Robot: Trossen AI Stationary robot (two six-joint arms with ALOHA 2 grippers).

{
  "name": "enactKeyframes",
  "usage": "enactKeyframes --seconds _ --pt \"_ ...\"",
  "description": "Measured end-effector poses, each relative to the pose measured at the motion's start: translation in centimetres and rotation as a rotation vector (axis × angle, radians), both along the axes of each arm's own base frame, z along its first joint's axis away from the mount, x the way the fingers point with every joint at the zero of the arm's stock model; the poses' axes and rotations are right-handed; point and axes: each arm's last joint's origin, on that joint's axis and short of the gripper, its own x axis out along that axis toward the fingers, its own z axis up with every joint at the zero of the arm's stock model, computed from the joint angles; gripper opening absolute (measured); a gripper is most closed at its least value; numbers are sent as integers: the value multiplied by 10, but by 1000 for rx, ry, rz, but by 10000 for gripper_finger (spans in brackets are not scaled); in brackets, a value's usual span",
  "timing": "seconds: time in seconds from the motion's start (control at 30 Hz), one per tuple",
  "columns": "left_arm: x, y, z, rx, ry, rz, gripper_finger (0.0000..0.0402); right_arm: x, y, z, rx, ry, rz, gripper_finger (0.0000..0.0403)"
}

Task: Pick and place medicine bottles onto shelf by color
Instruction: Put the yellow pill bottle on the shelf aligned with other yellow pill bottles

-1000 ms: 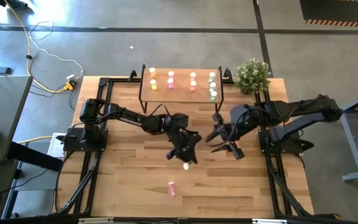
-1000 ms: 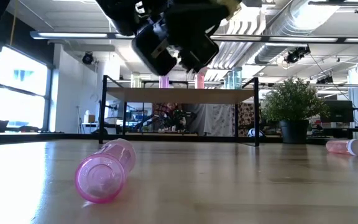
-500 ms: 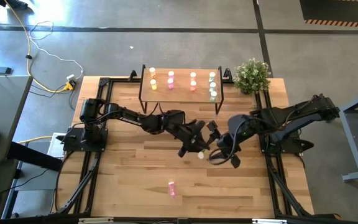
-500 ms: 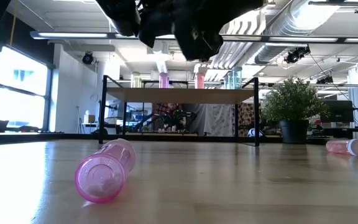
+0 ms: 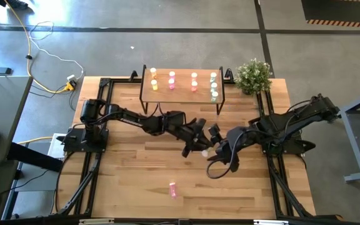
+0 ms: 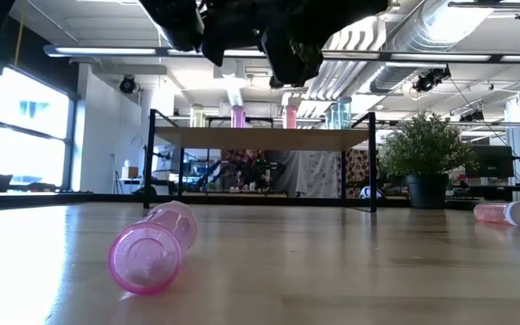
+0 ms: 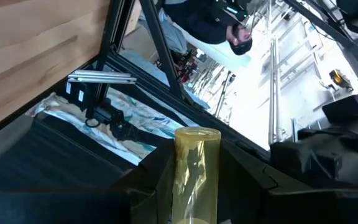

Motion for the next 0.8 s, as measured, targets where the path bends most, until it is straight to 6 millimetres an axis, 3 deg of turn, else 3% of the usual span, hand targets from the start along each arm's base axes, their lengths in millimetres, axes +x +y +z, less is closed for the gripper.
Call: enactKeyframes --seconds 0.3,0.63,0.8 --pt "1 0 0 4 0 48 101 -2 -1 -3 10 42 -49 193" --pt "1 1 -1 10 5 68 101 8 0 -22 -71 125 -103 193" --pt "1 1 -1 14 6 76 101 8 -1 -21 -87 118 -124 175"
